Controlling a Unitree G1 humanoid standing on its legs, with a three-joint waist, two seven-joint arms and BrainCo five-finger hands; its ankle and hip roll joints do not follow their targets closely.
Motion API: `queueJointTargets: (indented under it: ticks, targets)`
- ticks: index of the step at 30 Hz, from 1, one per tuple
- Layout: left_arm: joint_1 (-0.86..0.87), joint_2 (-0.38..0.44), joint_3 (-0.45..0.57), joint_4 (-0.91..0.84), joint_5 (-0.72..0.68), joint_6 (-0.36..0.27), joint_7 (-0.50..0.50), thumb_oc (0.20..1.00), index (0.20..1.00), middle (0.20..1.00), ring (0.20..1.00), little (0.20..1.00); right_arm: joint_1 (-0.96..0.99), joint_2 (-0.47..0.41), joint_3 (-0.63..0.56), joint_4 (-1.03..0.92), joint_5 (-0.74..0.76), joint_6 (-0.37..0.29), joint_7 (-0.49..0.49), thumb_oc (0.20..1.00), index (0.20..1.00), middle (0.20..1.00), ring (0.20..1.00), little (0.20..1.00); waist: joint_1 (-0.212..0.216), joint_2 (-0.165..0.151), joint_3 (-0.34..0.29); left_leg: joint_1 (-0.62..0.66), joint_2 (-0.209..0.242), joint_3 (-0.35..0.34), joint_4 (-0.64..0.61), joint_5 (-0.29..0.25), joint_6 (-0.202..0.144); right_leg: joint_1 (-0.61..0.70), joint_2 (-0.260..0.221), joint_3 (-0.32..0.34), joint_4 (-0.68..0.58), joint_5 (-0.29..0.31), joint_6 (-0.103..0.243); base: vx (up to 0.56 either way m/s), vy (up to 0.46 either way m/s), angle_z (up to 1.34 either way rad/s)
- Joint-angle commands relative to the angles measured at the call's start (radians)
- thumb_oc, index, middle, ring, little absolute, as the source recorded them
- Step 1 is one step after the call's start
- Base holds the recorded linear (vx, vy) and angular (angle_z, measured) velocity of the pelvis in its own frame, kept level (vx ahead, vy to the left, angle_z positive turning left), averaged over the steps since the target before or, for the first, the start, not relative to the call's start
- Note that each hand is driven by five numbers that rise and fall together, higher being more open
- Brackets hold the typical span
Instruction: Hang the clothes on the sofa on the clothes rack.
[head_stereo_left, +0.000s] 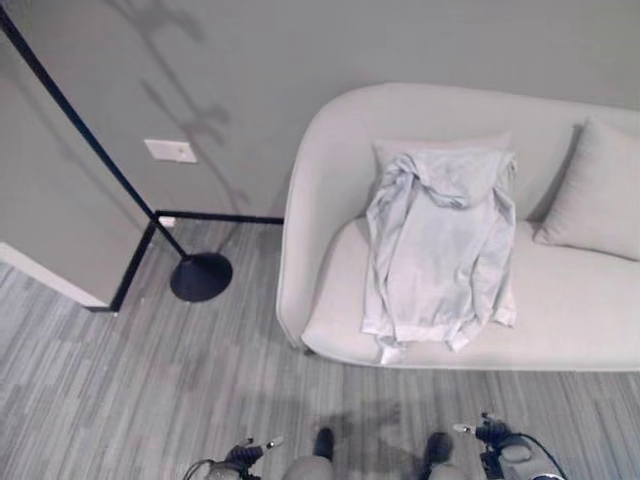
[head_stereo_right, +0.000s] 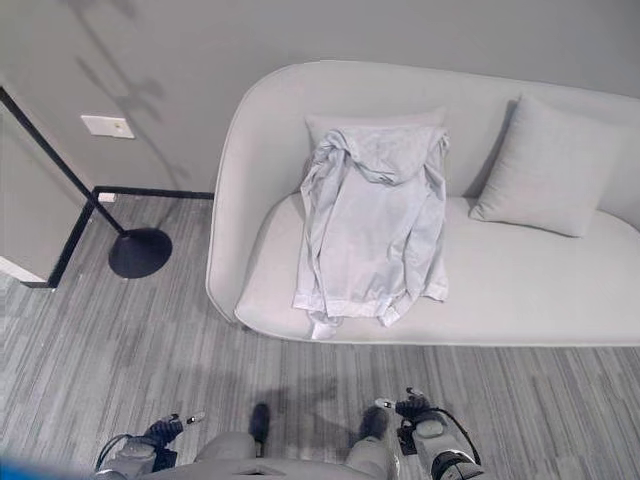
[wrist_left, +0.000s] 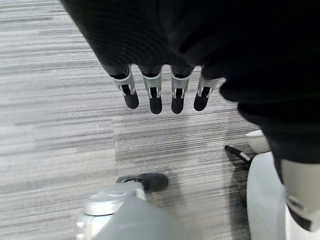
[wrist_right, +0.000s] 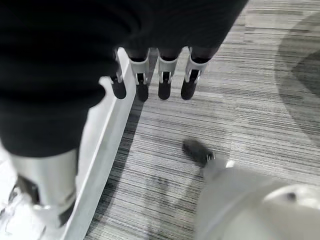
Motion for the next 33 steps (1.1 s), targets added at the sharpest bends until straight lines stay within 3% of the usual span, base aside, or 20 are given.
queueJointTargets:
  ticks: [1, 4, 7, 8, 9, 13, 14, 15, 16, 17, 20, 21, 25, 29, 30, 33]
  targets:
    - [-0.014, 0.009, -0.017, 0.028, 0.007, -0.016, 0.024, 1.0, 1.0, 1.0, 1.0, 1.0, 0.015, -0.027, -0.012, -0.027, -0.005, -0.01, -0.004, 1.0, 1.0, 1.0, 1.0, 1.0, 0.004, 0.012, -0.034, 0.028, 0.033, -0.066, 0.002, -0.037, -0.091, -0.04, 0.015, 0.048, 0.04, 0.091, 0.017, 0.26, -0.394, 0.31]
    - [-0.013, 0.009, -0.015, 0.021, -0.004, -0.019, 0.026, 1.0, 1.0, 1.0, 1.0, 1.0, 0.026, -0.027, -0.016, -0.022, -0.01, -0.005, -0.007, 1.0, 1.0, 1.0, 1.0, 1.0, -0.014, 0.009, -0.035, 0.052, 0.08, -0.053, 0.002, -0.047, -0.127, -0.048, 0.006, 0.056, 0.045, 0.128, 0.017, 0.23, -0.464, 0.45]
    - [-0.024, 0.013, -0.011, 0.02, -0.015, -0.023, 0.029, 1.0, 1.0, 1.0, 1.0, 1.0, 0.019, -0.029, -0.017, -0.023, -0.017, -0.004, -0.005, 1.0, 1.0, 1.0, 1.0, 1.0, -0.01, -0.006, -0.036, 0.052, 0.143, -0.029, 0.002, -0.039, -0.176, -0.01, 0.037, 0.004, 0.052, 0.065, 0.017, 0.15, -0.594, 0.4]
    - [-0.032, 0.005, -0.005, 0.013, -0.048, -0.022, 0.035, 1.0, 1.0, 1.0, 1.0, 1.0, -0.001, -0.036, -0.004, -0.02, -0.019, -0.003, -0.009, 1.0, 1.0, 1.0, 1.0, 1.0, -0.016, 0.005, -0.028, 0.022, 0.199, -0.015, 0.002, 0.01, -0.201, -0.018, 0.069, -0.015, 0.094, 0.002, 0.017, 0.1, -0.65, -0.31]
    - [-0.034, -0.002, -0.005, 0.01, -0.064, -0.025, 0.035, 1.0, 1.0, 1.0, 1.0, 1.0, -0.001, -0.043, -0.003, -0.018, -0.02, -0.005, -0.014, 1.0, 1.0, 1.0, 1.0, 1.0, -0.016, 0.009, -0.028, 0.006, 0.211, -0.025, 0.002, 0.035, -0.208, -0.014, 0.084, -0.019, 0.097, -0.017, 0.017, 0.05, -0.423, -0.11]
    - [-0.037, -0.026, 0.002, 0.0, -0.109, -0.034, 0.047, 1.0, 1.0, 1.0, 1.0, 1.0, 0.005, -0.067, -0.01, -0.017, -0.002, -0.017, -0.032, 1.0, 1.0, 1.0, 1.0, 1.0, -0.027, 0.01, -0.029, -0.024, 0.231, -0.041, 0.002, 0.098, -0.204, 0.016, 0.13, -0.042, 0.072, -0.05, 0.012, 0.08, -0.286, 0.22]
    - [-0.042, -0.038, 0.004, -0.013, -0.132, -0.037, 0.046, 1.0, 1.0, 1.0, 1.0, 1.0, 0.01, -0.086, -0.023, -0.012, 0.017, -0.021, -0.037, 1.0, 1.0, 1.0, 1.0, 1.0, -0.03, 0.013, -0.032, -0.05, 0.238, -0.017, 0.002, 0.188, -0.187, 0.038, 0.163, -0.052, 0.054, -0.077, -0.006, 0.1, -0.256, 0.31]
    - [-0.039, -0.042, 0.004, -0.02, -0.136, -0.036, 0.046, 1.0, 1.0, 1.0, 1.0, 1.0, 0.015, -0.092, -0.025, -0.009, 0.017, -0.021, -0.037, 1.0, 1.0, 1.0, 1.0, 1.0, -0.032, 0.012, -0.033, -0.049, 0.236, 0.006, 0.002, 0.194, -0.172, 0.051, 0.174, -0.064, 0.05, -0.091, -0.019, 0.15, -0.357, 0.5]
    - [-0.04, -0.043, -0.001, -0.028, -0.133, -0.038, 0.044, 1.0, 1.0, 1.0, 1.0, 1.0, 0.017, -0.097, -0.026, -0.004, 0.017, -0.018, -0.039, 1.0, 1.0, 1.0, 1.0, 1.0, -0.031, 0.012, -0.035, -0.052, 0.223, 0.022, 0.003, 0.198, -0.159, 0.061, 0.181, -0.073, 0.046, -0.098, -0.026, 0.21, -0.377, 0.34]
    - [-0.033, -0.047, -0.006, -0.031, -0.117, -0.035, 0.031, 1.0, 1.0, 1.0, 1.0, 1.0, 0.027, -0.11, -0.028, 0.0, 0.017, -0.015, -0.03, 1.0, 1.0, 1.0, 1.0, 1.0, -0.026, 0.011, -0.038, -0.057, 0.132, 0.019, 0.018, 0.113, -0.115, 0.09, 0.199, -0.075, 0.036, -0.109, -0.038, 0.21, -0.312, 0.31]
    - [-0.031, -0.048, -0.013, -0.013, -0.101, -0.033, 0.023, 1.0, 1.0, 1.0, 1.0, 1.0, 0.025, -0.114, -0.035, 0.006, 0.023, -0.018, -0.025, 1.0, 1.0, 1.0, 1.0, 1.0, -0.022, 0.015, -0.049, -0.095, 0.04, 0.029, 0.006, 0.1, -0.105, 0.104, 0.212, -0.085, 0.019, -0.107, -0.035, 0.17, -0.109, 0.23]
    - [-0.033, -0.041, -0.019, 0.003, -0.086, -0.028, 0.018, 1.0, 1.0, 1.0, 1.0, 1.0, 0.021, -0.112, -0.035, 0.018, 0.023, -0.02, -0.03, 1.0, 1.0, 1.0, 1.0, 1.0, -0.002, 0.022, -0.041, -0.159, -0.017, -0.014, 0.002, 0.104, -0.099, 0.106, 0.231, -0.066, 0.019, -0.12, -0.037, 0.14, -0.008, 0.04]
    - [-0.024, -0.038, -0.026, 0.015, -0.066, -0.024, 0.011, 1.0, 1.0, 1.0, 1.0, 1.0, 0.03, -0.096, -0.04, 0.026, 0.013, -0.015, -0.027, 1.0, 1.0, 1.0, 1.0, 1.0, -0.013, 0.033, -0.046, -0.138, -0.028, 0.001, 0.002, 0.103, -0.092, 0.132, 0.23, -0.062, 0.019, -0.119, -0.039, 0.18, 0.156, -0.16]
    - [-0.007, -0.012, -0.017, 0.024, -0.022, -0.013, 0.008, 1.0, 1.0, 1.0, 1.0, 1.0, 0.04, -0.065, -0.038, 0.037, -0.011, -0.002, -0.018, 1.0, 1.0, 1.0, 1.0, 1.0, -0.006, 0.01, -0.054, -0.075, -0.055, 0.038, 0.002, 0.049, -0.047, 0.112, 0.174, -0.005, 0.089, -0.102, -0.023, 0.19, 0.324, -0.42]
    - [0.0, -0.001, -0.007, 0.023, -0.019, -0.011, 0.006, 1.0, 1.0, 1.0, 1.0, 1.0, 0.041, -0.064, -0.048, 0.035, -0.008, 0.0, -0.016, 1.0, 1.0, 1.0, 1.0, 1.0, 0.0, 0.01, -0.05, -0.056, -0.062, 0.047, 0.002, 0.032, -0.03, 0.088, 0.146, 0.003, 0.155, -0.099, -0.016, 0.1, 0.261, -0.31]
    - [0.006, 0.007, -0.001, 0.02, -0.021, -0.009, 0.006, 1.0, 1.0, 1.0, 1.0, 1.0, 0.041, -0.066, -0.056, 0.03, -0.004, 0.0, -0.017, 1.0, 1.0, 1.0, 1.0, 1.0, 0.0, 0.015, -0.042, -0.045, -0.064, 0.052, 0.002, 0.024, -0.018, 0.068, 0.126, 0.01, 0.219, -0.102, -0.021, 0.05, 0.152, -0.05]
